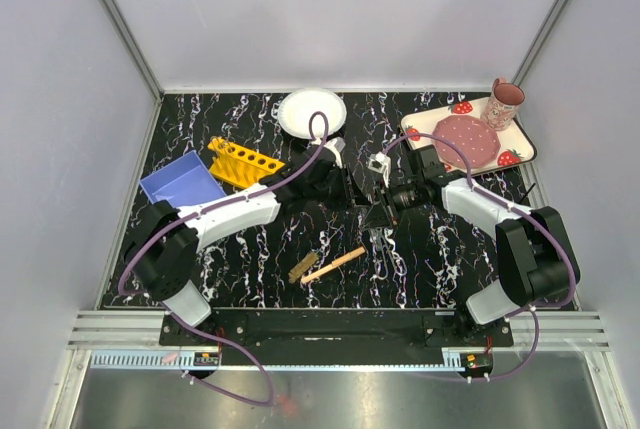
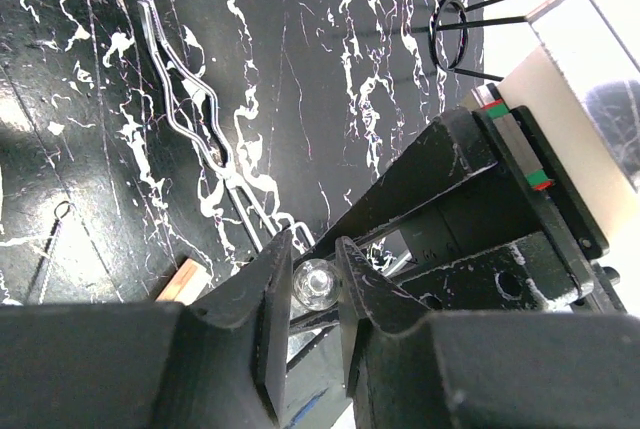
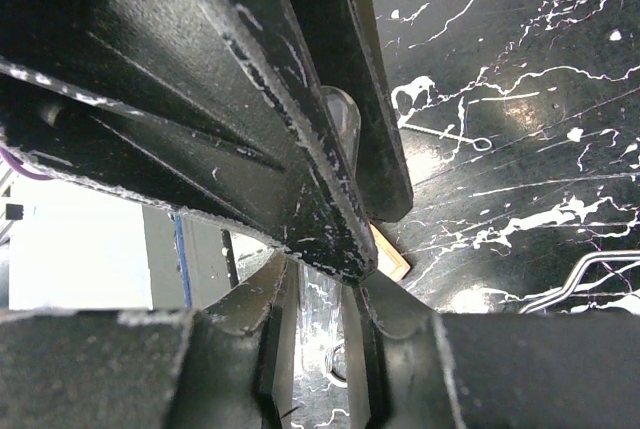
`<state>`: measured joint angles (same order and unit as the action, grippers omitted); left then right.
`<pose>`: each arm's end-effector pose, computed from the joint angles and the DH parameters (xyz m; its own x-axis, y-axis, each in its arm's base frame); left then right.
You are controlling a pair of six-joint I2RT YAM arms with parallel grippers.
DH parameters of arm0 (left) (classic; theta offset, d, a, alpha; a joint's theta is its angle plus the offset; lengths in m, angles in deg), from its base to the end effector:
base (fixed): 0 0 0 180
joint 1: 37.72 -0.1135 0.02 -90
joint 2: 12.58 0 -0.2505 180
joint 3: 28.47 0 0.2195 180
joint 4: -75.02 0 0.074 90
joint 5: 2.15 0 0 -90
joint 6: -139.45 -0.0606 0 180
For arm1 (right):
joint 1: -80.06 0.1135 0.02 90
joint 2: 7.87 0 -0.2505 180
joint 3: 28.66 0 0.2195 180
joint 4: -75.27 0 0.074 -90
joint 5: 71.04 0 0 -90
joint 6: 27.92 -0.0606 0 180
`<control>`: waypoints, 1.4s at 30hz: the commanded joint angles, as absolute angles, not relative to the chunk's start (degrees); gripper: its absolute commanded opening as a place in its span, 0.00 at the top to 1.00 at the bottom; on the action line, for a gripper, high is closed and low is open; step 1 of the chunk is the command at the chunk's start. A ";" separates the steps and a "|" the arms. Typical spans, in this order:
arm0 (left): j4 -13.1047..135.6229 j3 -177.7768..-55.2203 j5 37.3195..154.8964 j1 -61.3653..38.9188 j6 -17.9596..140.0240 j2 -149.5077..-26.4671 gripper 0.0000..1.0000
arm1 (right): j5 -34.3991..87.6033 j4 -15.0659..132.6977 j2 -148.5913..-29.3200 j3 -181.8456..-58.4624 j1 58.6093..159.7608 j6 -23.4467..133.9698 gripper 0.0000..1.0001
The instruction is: Organize the chemistry lab equipment
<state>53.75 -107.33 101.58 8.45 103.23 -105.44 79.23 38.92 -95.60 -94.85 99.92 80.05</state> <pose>0.2347 -0.2653 0.2339 -0.9099 -0.1838 -0.3719 0.1708 0.6510 -0.7396 0.2356 0.1411 0.1951 -0.5719 -0.3692 -0.7325 -0.8190 0.2057 0.5357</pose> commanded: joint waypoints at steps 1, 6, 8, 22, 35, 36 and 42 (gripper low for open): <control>56.34 -109.19 101.91 8.68 102.28 -105.40 0.80 | 78.82 38.14 -94.18 -97.26 100.89 82.20 0.80; 56.70 -108.40 102.09 8.68 102.27 -104.60 0.85 | 78.55 37.62 -93.92 -97.34 101.06 82.64 0.76; 56.78 -107.61 101.74 8.68 102.19 -103.73 0.85 | 78.64 36.92 -93.74 -97.78 101.06 83.25 0.67; 46.35 -99.35 89.26 3.07 92.36 -87.74 0.86 | 77.41 14.50 -85.40 -103.67 99.14 104.79 0.06; 29.01 -108.48 72.04 -16.00 73.46 -79.81 0.85 | 78.81 14.85 -81.70 -103.32 92.54 104.26 0.05; 29.01 -109.62 70.11 -16.62 72.66 -80.17 0.85 | 78.81 14.85 -81.70 -103.32 92.63 104.26 0.05; 33.83 -110.86 65.70 -18.74 69.14 -83.86 0.85 | 78.73 14.85 -81.88 -103.23 92.54 104.35 0.05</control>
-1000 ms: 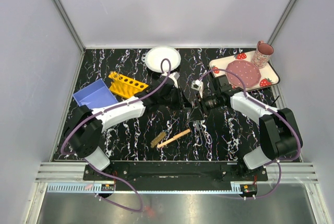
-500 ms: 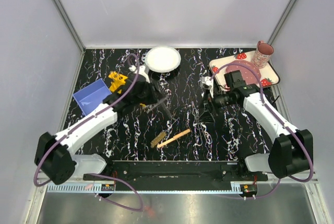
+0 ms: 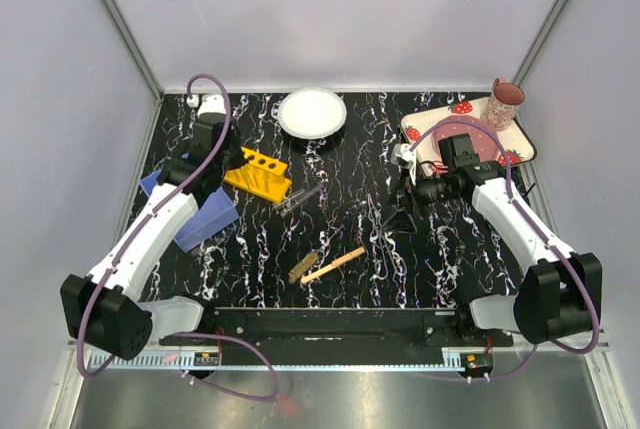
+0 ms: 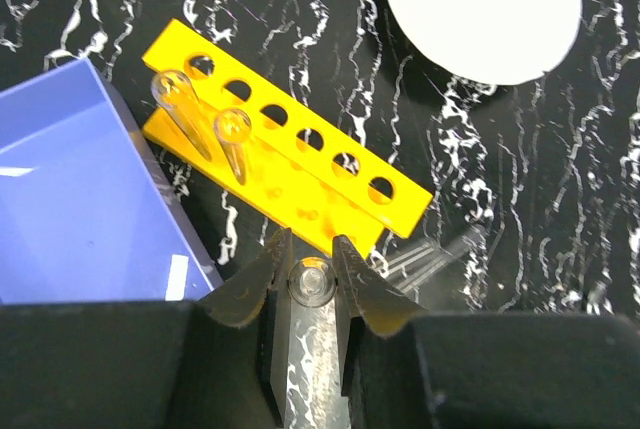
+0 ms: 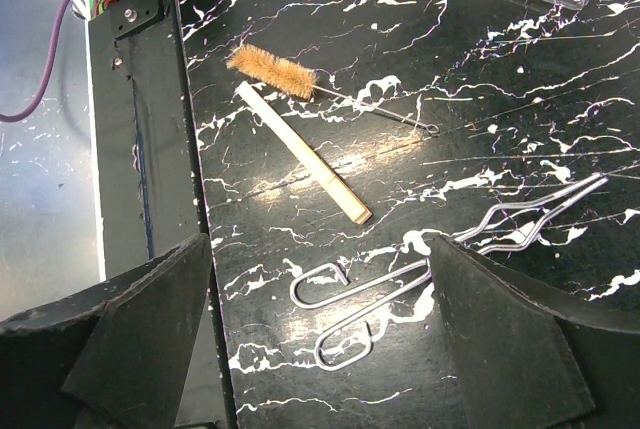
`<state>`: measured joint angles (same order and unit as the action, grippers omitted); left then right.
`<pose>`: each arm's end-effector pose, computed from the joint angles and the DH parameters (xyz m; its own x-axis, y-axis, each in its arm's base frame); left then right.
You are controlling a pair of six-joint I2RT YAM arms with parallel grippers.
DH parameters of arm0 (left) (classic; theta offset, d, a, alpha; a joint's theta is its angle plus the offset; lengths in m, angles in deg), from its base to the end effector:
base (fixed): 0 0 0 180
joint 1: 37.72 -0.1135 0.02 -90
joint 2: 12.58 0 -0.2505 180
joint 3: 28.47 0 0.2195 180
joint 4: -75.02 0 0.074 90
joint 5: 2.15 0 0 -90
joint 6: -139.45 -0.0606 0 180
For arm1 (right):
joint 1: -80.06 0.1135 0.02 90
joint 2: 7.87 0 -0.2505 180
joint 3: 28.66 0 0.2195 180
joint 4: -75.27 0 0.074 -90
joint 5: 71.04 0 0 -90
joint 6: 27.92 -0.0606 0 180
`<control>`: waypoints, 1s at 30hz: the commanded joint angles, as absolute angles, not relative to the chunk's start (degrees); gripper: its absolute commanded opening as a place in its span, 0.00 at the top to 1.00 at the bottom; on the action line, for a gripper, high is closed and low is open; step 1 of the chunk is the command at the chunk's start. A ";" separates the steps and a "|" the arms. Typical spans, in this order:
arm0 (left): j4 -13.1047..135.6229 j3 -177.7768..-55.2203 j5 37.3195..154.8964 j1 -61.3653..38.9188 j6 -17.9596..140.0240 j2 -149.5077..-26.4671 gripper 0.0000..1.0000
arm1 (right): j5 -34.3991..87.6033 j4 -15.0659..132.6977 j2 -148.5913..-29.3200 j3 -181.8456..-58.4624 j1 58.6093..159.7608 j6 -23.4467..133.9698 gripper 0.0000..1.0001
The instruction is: Organize the chemistry lab equipment
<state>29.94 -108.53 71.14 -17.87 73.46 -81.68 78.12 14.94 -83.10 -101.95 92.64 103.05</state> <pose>0.2462 -0.0703 0.3152 -0.5232 -0.2255 -0.8219 -0.1221 0.9743 -0.1895 0.2077 0.0997 0.2553 -0.3234 -0.4166 -0.8496 -0.9451 0.1857 0.2688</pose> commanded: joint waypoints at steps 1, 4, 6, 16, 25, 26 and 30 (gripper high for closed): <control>35.24 -110.86 65.52 -18.83 68.97 -84.38 0.85 | 78.64 14.85 -81.97 -103.23 92.45 104.44 0.05; 38.23 -110.77 64.56 -19.09 68.35 -85.97 0.85 | 78.73 14.85 -82.23 -103.06 92.45 104.44 0.05; 39.55 -110.69 63.51 -19.18 67.82 -87.02 0.85 | 78.73 14.76 -82.32 -103.06 92.54 104.53 0.04; 42.80 -111.83 63.24 -20.14 64.84 -89.13 0.85 | 78.55 14.76 -82.93 -102.88 92.54 104.79 0.04; 45.09 -111.83 64.38 -20.67 63.69 -91.86 0.84 | 78.46 14.76 -83.11 -102.79 92.45 104.79 0.04; 45.18 -111.92 64.29 -20.76 63.60 -92.12 0.84 | 78.46 14.68 -83.20 -102.79 92.54 104.79 0.04; 45.62 -112.27 64.90 -21.02 63.25 -92.65 0.84 | 78.81 14.59 -83.37 -102.79 92.54 104.97 0.04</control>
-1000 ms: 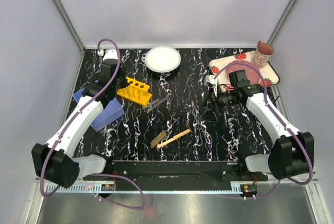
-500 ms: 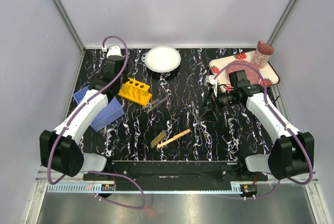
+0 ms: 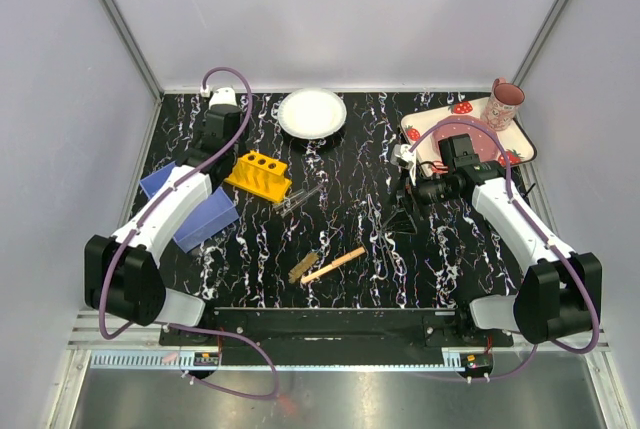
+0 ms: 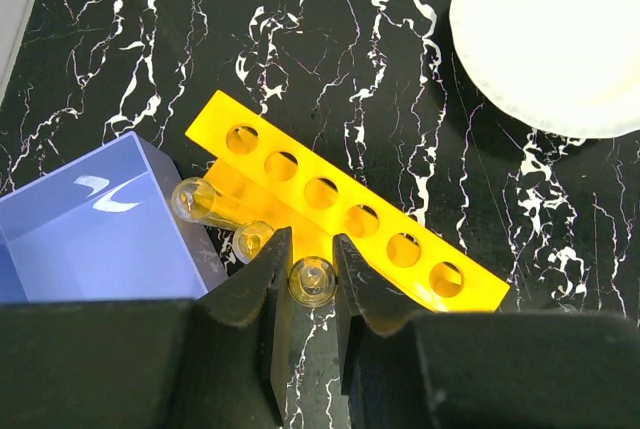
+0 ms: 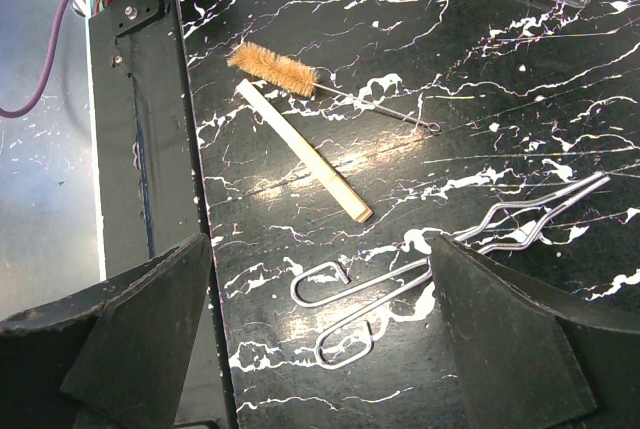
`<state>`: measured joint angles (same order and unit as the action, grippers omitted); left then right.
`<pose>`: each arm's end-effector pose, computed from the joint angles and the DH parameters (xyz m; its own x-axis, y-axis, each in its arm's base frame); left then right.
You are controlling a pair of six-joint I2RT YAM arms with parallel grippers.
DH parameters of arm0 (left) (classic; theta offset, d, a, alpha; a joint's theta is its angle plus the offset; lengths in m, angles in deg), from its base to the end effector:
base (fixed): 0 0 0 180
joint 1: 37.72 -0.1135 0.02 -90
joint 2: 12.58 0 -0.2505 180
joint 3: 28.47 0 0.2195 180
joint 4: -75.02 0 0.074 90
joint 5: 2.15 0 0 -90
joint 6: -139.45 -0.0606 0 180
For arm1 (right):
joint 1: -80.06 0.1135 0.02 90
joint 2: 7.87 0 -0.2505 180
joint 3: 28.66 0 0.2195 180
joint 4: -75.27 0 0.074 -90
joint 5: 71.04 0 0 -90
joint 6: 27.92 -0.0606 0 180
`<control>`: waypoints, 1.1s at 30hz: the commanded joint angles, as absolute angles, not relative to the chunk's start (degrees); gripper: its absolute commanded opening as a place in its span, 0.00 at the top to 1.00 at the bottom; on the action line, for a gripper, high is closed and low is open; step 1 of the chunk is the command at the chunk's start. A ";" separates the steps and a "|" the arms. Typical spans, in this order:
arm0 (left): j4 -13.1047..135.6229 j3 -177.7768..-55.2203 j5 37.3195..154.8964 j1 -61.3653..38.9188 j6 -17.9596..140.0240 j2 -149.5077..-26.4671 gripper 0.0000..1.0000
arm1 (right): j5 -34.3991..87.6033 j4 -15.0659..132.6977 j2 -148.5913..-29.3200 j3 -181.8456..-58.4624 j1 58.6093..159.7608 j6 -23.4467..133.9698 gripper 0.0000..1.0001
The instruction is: Organize the chemistry lab equipment
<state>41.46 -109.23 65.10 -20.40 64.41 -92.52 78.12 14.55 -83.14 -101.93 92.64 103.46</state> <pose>0.2981 -0.0684 0.2930 -0.4895 -0.0967 -0.8666 -0.1680 0.9857 -0.0151 0.2071 0.0995 0.2547 -0.3232 -0.4193 -0.8484 -0.9454 0.1831 0.2696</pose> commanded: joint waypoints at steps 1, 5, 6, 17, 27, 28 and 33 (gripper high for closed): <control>45.79 -112.27 64.99 -21.02 63.34 -92.56 0.84 | 78.81 14.59 -83.29 -102.79 92.54 104.97 0.04; 45.80 -112.36 65.61 -21.11 63.51 -92.21 0.84 | 78.73 14.50 -83.46 -102.79 92.54 105.05 0.04; 45.80 -112.36 65.70 -21.11 63.69 -92.12 0.84 | 78.90 14.41 -83.46 -102.79 92.54 105.14 0.04; 47.46 -111.48 66.14 -21.11 63.87 -92.65 0.84 | 78.90 14.32 -83.64 -102.88 92.54 105.06 0.04; 48.43 -109.81 67.02 -21.29 64.57 -93.70 0.83 | 78.99 14.15 -83.81 -102.88 92.54 105.41 0.04; 48.43 -109.72 67.10 -21.20 64.66 -93.79 0.83 | 79.08 13.97 -83.90 -102.97 92.45 105.41 0.04; 48.70 -108.76 67.28 -21.20 64.75 -94.06 0.83 | 78.90 13.88 -83.99 -103.06 92.54 105.49 0.04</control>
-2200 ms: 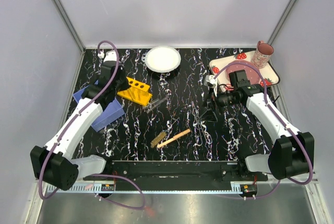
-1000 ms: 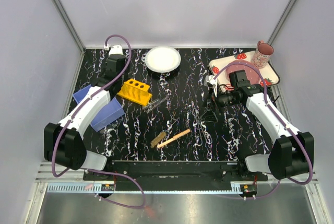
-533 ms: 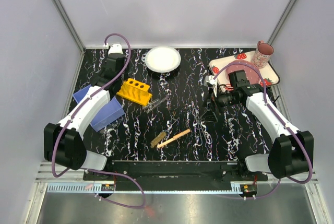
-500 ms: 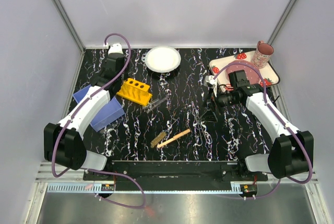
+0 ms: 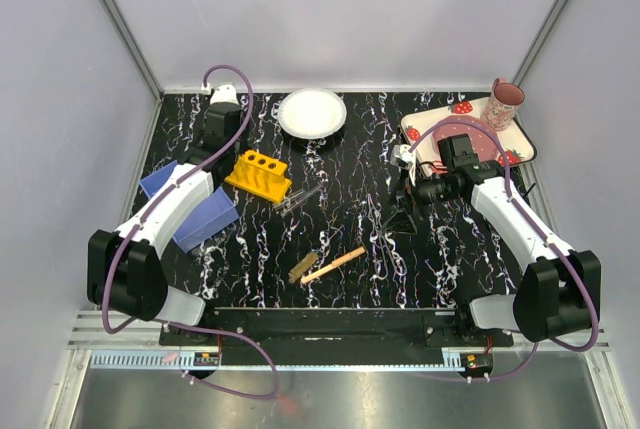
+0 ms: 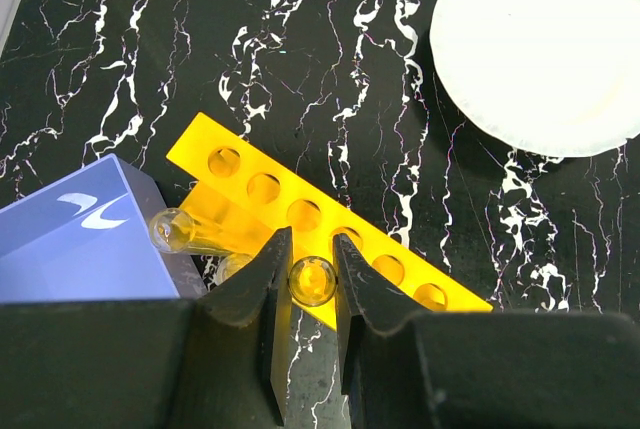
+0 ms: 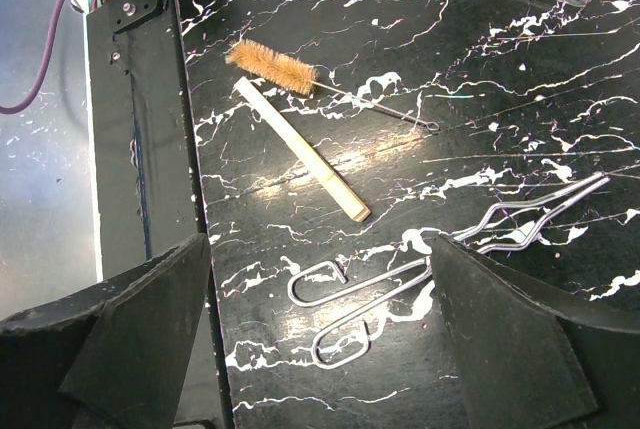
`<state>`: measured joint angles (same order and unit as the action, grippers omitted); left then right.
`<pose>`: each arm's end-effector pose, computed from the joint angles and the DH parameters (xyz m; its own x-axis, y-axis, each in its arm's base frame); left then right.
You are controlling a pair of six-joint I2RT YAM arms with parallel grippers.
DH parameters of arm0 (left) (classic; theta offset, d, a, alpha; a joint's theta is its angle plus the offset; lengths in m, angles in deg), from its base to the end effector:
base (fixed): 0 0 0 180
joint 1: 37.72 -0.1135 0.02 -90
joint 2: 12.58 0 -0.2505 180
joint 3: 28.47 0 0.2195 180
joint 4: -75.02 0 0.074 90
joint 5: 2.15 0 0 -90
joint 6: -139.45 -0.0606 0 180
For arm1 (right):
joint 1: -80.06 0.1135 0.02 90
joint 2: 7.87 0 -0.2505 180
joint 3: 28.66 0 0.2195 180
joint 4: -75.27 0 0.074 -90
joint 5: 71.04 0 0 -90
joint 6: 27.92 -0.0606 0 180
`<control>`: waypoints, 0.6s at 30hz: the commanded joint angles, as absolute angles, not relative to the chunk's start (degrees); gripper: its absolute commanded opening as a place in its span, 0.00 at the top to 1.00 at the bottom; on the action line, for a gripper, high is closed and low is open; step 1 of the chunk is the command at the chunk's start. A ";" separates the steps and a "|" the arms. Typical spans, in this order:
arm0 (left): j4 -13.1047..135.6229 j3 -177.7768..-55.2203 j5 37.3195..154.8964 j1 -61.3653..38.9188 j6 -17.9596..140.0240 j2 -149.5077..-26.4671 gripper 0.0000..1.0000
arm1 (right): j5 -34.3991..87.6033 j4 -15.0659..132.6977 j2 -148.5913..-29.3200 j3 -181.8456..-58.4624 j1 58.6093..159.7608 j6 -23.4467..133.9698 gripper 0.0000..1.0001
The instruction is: Organize the chemistry lab equipment
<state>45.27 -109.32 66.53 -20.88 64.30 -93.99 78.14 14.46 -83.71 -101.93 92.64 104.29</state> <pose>0.3076 -0.0701 0.2932 -0.4591 -0.1105 -0.8815 -0.1533 0.9872 -0.0439 0.2083 0.0998 0.2526 -0.3190 -0.4239 -0.8477 -0.9470 0.1775 0.2676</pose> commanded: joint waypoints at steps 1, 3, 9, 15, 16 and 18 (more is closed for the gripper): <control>48.87 -108.49 67.28 -21.29 64.75 -93.97 0.83 | 78.90 13.97 -83.90 -102.97 92.54 105.49 0.03; 48.70 -108.31 67.19 -21.20 64.66 -93.97 0.83 | 78.99 13.97 -83.99 -103.05 92.63 105.49 0.03; 48.70 -107.52 66.93 -21.20 64.39 -93.88 0.83 | 79.08 13.88 -84.16 -102.97 92.54 105.49 0.04; 49.22 -106.30 67.10 -21.20 64.48 -94.41 0.83 | 78.99 13.71 -84.34 -103.14 92.54 105.58 0.04; 49.48 -106.03 67.10 -21.20 64.48 -94.58 0.82 | 78.99 13.80 -84.34 -103.14 92.54 105.58 0.03; 50.01 -105.33 67.10 -21.20 64.48 -94.85 0.82 | 78.99 13.62 -84.43 -103.06 92.54 105.67 0.04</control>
<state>46.55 -106.70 66.61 -20.88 64.30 -94.21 78.14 14.11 -84.01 -101.93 92.64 104.47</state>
